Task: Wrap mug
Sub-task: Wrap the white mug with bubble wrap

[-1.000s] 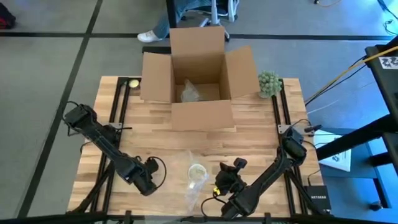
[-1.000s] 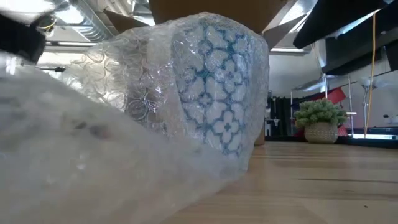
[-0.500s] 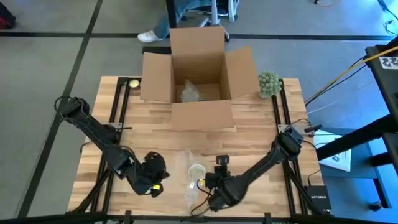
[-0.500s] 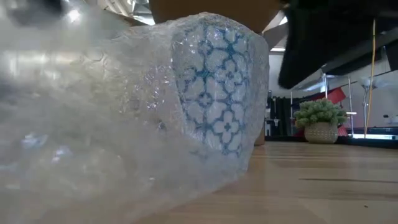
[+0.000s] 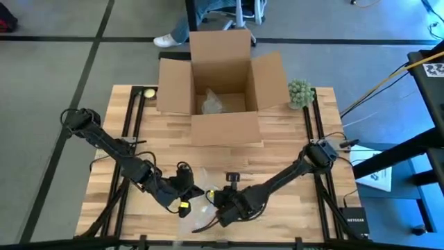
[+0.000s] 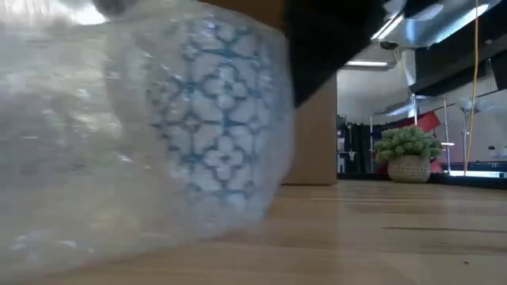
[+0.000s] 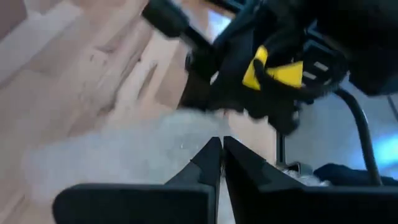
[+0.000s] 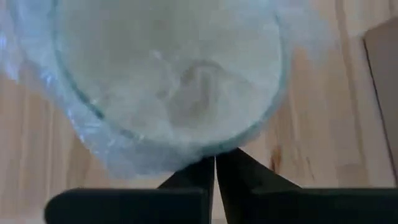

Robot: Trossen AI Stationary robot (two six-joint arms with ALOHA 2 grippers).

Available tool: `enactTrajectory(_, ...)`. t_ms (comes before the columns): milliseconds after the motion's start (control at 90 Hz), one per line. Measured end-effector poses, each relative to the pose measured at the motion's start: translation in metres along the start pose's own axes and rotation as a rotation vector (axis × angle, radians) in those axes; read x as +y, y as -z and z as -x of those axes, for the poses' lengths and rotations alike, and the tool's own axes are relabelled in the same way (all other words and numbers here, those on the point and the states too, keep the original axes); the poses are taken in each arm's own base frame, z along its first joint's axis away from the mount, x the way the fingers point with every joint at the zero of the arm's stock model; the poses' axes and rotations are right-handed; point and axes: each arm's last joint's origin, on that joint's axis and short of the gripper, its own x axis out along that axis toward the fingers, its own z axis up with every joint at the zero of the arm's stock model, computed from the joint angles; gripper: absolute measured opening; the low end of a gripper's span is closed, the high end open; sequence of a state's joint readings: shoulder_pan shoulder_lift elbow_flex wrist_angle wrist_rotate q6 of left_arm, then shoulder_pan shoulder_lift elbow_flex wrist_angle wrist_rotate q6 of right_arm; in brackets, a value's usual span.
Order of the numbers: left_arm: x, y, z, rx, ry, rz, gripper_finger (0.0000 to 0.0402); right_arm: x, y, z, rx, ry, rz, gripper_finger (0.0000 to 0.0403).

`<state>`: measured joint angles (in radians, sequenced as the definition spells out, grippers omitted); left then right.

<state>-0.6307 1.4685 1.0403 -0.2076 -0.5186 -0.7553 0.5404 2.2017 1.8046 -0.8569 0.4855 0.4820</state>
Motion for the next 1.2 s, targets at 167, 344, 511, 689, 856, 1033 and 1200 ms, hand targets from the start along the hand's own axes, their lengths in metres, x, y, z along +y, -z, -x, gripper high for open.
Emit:
enactTrajectory(167,0.003,-0.004,-0.003,-0.004,-0.003,-0.011,0.0,0.002,-0.003,0.0,-0.026,-0.012,0.011,0.0001)
enactTrajectory(344,0.004,-0.005,-0.004,0.003,0.001,-0.02,0.0,-0.001,0.001,0.004,0.014,-0.001,0.037,0.0001)
enactTrajectory(511,0.008,-0.003,-0.011,-0.01,-0.046,-0.065,0.0,-0.013,-0.003,0.036,-0.001,-0.042,-0.007,0.0001)
enactTrajectory(689,0.017,0.002,-0.033,0.009,-0.112,-0.09,0.0,-0.021,-0.008,0.082,-0.094,-0.116,-0.032,0.0001)
enactTrajectory(856,0.022,0.007,-0.05,0.018,-0.14,-0.092,0.0,-0.012,-0.019,0.096,-0.234,-0.199,-0.002,0.0001)
enactTrajectory(1033,0.02,0.005,-0.053,0.0,-0.116,-0.109,0.0,0.001,-0.032,0.056,-0.326,-0.152,0.052,0.0001)
enactTrajectory(1200,0.02,0.008,-0.052,0.036,-0.11,-0.139,0.0,0.001,-0.032,0.032,-0.296,-0.101,0.064,0.0001)
